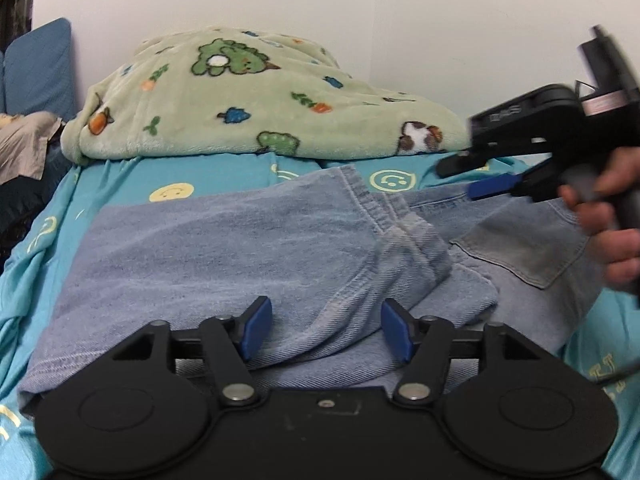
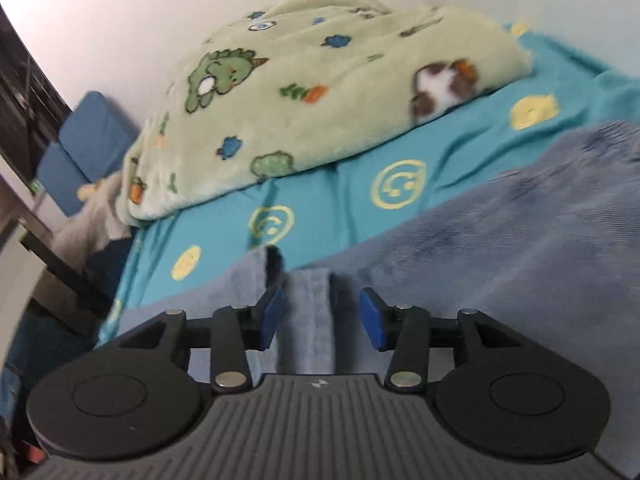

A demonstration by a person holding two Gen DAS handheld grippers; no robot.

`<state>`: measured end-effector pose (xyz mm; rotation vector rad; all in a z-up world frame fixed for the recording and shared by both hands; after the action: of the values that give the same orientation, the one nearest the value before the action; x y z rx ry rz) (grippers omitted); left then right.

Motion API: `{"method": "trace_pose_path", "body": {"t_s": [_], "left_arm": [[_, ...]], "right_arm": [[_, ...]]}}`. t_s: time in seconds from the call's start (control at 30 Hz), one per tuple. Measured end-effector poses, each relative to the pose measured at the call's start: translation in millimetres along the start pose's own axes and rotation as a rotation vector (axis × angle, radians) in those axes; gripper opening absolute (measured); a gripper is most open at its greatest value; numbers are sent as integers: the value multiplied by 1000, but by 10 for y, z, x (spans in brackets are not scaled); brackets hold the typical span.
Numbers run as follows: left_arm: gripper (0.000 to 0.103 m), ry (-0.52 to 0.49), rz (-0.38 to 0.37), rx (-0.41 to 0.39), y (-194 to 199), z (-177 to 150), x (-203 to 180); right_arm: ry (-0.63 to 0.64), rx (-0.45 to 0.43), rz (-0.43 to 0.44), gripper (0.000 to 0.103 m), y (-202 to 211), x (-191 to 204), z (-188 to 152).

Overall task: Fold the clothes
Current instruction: 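Grasp the folded jeans edge with the left gripper while the right gripper pinches the leg hem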

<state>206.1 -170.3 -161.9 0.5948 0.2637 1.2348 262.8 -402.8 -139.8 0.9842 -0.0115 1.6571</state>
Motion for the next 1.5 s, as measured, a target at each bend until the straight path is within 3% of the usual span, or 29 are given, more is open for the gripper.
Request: {"method": "trace_pose_path", "body": {"t_s": [0.13,0.27,0.43,0.57,0.63,0.7,0.77,0.87,0.97,1.1,1.23,1.5], "left_arm": [[61,-43,-20,-32,85,33,-68],[62,-97,-27,-49,35,30,-143],[60,-85,-27,-25,-213,37,-148],[42,-46,-135,-11,-273,106,-185],[36,-56,-140,-17,-295,125,-212],[14,-74,-147,-20,-308,116,-247],[6,-62,-147,-21,-299,112,-255],[4,-40,-138,-27,-226,163,-258],[4,-17,-152,-17,-83,247,-271],[4,-37,-129,-13,60,307,-298],[4,-69,-109,55,-56,143,-373],[5,-80,-110,67,-141,24,-374]], "right_arm": [[-9,21,-94,59,435,-1,-113],[-145,-26,-77,63,877,-74,-335],[-198,-31,-65,63,846,-109,-417],[-213,-10,-39,63,600,-99,-403],[-184,13,-22,63,485,-76,-426],[-141,32,-36,63,393,-57,-443],[-116,40,-27,63,321,-28,-435],[-97,21,9,63,280,26,-395],[-50,3,5,54,269,98,-352],[-46,-21,1,54,340,112,-318],[-83,-30,16,54,322,52,-291],[-63,12,165,54,-258,23,-220]]}}
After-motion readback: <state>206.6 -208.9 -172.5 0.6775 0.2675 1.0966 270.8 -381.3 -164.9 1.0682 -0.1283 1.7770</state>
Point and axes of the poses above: each gripper's, at about its wrist camera, not at the fingertips, and y roughly against the way its jaws point, x to its left, z to its top, the point moved 6 cm from there along -y, roughly the way its jaws point, and after that the axes turned 13 degrees about z, right-handed, at the moved point
